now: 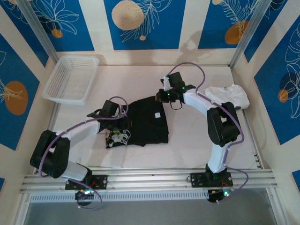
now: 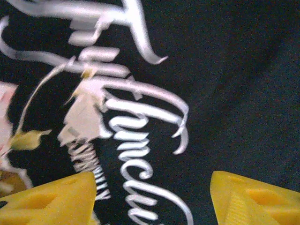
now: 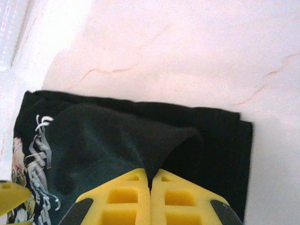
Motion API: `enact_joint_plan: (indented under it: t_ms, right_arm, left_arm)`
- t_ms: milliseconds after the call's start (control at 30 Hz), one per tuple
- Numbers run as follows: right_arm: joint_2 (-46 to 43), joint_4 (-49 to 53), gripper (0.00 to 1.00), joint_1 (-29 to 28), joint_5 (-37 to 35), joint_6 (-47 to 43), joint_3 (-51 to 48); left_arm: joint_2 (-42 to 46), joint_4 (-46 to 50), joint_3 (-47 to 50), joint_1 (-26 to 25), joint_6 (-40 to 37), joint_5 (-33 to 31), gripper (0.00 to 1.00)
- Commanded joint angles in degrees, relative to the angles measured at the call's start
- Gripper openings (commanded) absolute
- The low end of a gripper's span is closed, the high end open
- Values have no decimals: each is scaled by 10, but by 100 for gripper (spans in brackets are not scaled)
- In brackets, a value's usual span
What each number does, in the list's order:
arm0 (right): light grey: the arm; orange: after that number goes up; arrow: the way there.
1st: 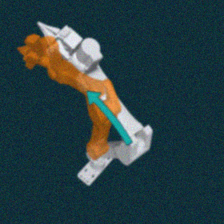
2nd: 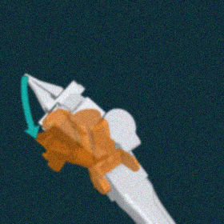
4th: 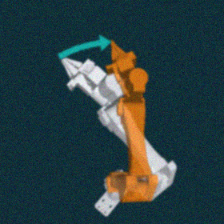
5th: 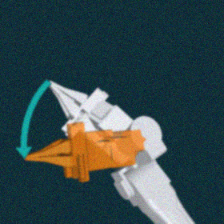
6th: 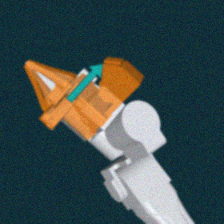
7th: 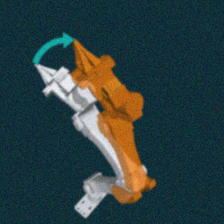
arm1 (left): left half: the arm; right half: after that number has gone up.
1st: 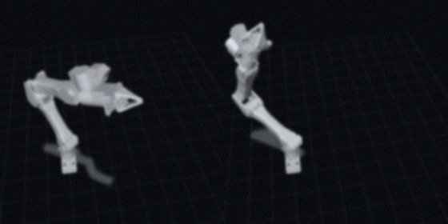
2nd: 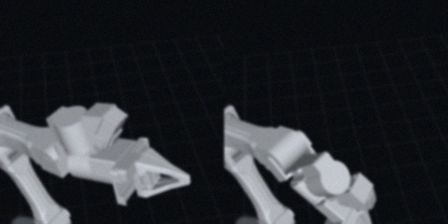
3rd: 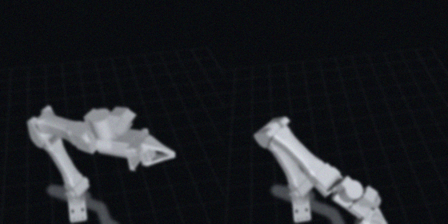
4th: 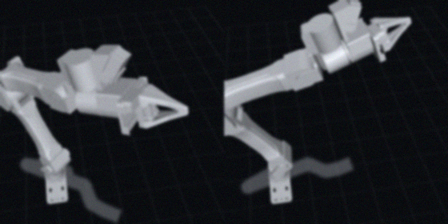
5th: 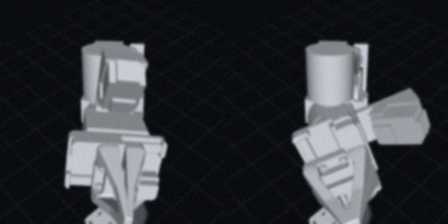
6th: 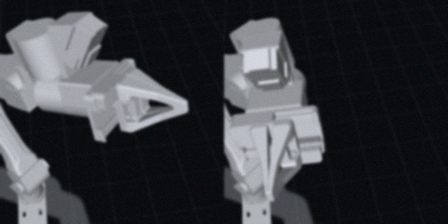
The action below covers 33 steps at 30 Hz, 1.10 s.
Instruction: Fold the inside-out t-shirt
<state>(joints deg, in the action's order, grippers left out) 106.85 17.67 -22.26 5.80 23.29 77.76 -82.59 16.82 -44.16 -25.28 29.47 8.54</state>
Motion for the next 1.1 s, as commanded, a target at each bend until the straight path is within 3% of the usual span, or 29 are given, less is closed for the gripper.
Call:
enact_joint_plan:
  t_ms: [0,167,300,500,700,833,967,1067]
  right_arm:
    - [50,40,10,27,-13,-4,13]
    - [123,99,31,38,-58,-19,90]
    - [79,118,42,43,-100,-39,77]
    - [-117,90,48,7,-68,-17,-115]
    - [-239,35,51,-119,-31,107,-285]
    - [-211,-29,51,-150,-55,162,-328]
    - [-138,-27,50,-114,-80,150,-294]
    - [-95,-2,49,-83,-100,129,-254]
  left_arm:
    - [-18,4,6,9,-12,-21,65]
    - [-24,3,-5,10,-14,-9,66]
    - [-12,8,-32,11,-20,-8,67]
    - [-47,-10,-102,41,-12,-1,76]
    - [-175,3,-215,93,-14,44,77]
    - [-234,21,-260,121,-24,56,77]
    - [-251,42,-255,128,-40,50,76]
    - [-218,37,-201,128,-46,43,76]
